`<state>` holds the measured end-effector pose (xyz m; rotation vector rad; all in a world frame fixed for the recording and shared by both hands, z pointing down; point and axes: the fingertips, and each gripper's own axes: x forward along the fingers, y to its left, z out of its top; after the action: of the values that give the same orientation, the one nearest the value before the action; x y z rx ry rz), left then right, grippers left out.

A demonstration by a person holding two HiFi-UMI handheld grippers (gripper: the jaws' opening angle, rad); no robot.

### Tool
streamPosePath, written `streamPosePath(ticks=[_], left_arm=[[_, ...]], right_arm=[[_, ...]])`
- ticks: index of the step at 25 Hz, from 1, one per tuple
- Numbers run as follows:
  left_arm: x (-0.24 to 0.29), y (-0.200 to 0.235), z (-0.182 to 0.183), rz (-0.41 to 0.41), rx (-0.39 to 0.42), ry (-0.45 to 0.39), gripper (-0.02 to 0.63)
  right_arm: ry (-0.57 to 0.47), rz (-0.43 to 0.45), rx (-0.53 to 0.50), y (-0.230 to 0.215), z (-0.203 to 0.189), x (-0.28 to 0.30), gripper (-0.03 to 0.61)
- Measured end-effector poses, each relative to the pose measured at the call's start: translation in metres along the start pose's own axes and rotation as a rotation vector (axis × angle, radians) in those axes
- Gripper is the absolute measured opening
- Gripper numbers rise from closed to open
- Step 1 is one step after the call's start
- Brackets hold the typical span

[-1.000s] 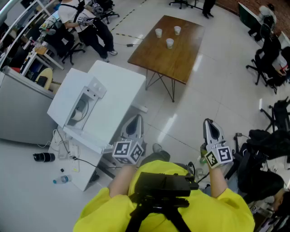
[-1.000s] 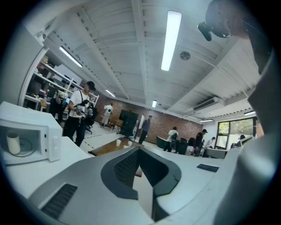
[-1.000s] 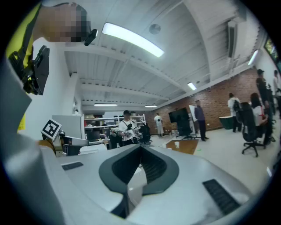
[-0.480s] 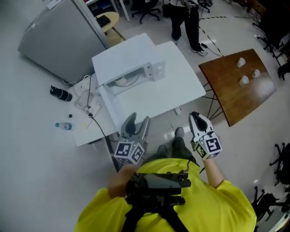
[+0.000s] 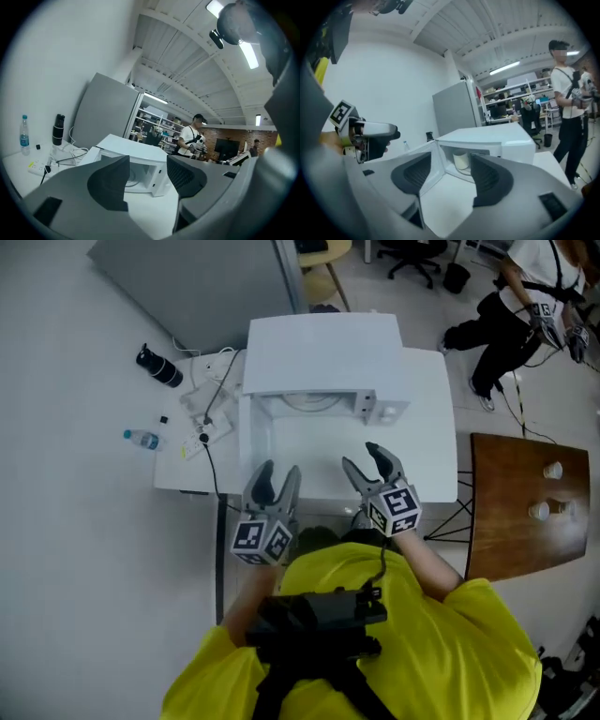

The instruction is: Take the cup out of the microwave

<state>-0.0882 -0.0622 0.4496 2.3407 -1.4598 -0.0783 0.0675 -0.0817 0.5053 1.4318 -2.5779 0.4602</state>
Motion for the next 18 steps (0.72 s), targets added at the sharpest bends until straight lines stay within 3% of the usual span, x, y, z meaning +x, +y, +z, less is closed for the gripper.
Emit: streamPosePath(ticks=[5,7,12,18], left_arm=[[0.028,0.021,-0.004,0.086,-0.002,0.008,0.242],[0.038,0.027,-0.010,0.082,-0.009,0.019,0.242],[0.060,0.039,-0.014,0.030,-0.009,0.039,0.242],[0.070,0.065,-0.004,-0.003,-0.030,0.042,0.242]], right_arm=[[0.109,0.072,-0.012,-0.013,-0.045,0.116,0.411],[0.146,0.042,-0.056,-0.027,-0.066,0.175,0.526],[0.202,-0.055,-0.063,-0.065,-0.107,0.299,0.538],[0.182,-0.099,-0.084,-0.057,-0.104,0.356,0.538]])
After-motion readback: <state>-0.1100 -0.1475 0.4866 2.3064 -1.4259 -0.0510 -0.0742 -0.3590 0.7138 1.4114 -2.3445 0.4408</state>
